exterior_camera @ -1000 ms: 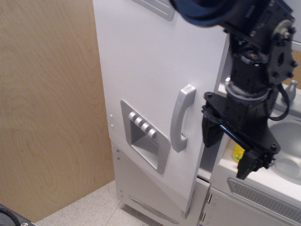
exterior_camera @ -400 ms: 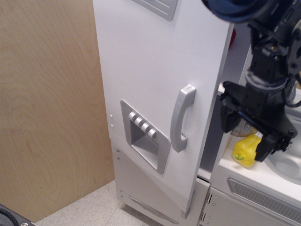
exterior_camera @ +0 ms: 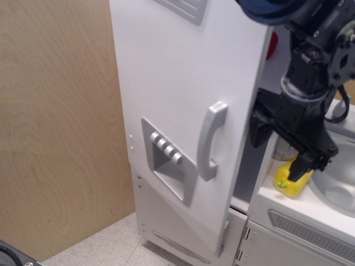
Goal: Open fridge
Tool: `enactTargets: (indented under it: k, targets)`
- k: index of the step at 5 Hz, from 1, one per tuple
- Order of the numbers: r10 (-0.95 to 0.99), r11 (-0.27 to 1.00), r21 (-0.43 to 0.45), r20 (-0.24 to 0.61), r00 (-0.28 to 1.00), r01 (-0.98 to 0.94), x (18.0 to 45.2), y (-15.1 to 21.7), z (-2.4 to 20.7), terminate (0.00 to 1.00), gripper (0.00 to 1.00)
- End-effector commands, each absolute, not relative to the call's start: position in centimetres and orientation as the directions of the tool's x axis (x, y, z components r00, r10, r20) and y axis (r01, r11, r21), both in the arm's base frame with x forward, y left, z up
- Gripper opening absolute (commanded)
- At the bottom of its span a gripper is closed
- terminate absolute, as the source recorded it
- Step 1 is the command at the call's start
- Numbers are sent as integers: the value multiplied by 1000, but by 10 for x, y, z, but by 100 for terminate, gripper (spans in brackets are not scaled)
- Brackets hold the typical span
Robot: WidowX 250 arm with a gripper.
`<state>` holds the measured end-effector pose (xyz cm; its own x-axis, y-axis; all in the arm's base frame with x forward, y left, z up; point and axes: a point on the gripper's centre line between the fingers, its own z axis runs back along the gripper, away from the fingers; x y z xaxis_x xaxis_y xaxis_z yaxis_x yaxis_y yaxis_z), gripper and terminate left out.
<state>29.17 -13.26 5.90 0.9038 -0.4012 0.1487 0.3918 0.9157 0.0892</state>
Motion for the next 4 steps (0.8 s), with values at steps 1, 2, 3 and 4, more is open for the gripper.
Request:
enactTargets:
  k: [1, 2, 3, 4]
  targets:
    - [-338, 940, 96, 146, 930, 326, 266, -97, 90, 0, 100]
    - [-315, 947, 109, 154, 937, 301, 242, -76, 96, 0, 100]
    - [-289, 955, 118, 165, 943, 272, 221, -56, 102, 0, 100]
    - [-248, 964, 136, 158, 956, 228, 198, -32, 106, 0, 100]
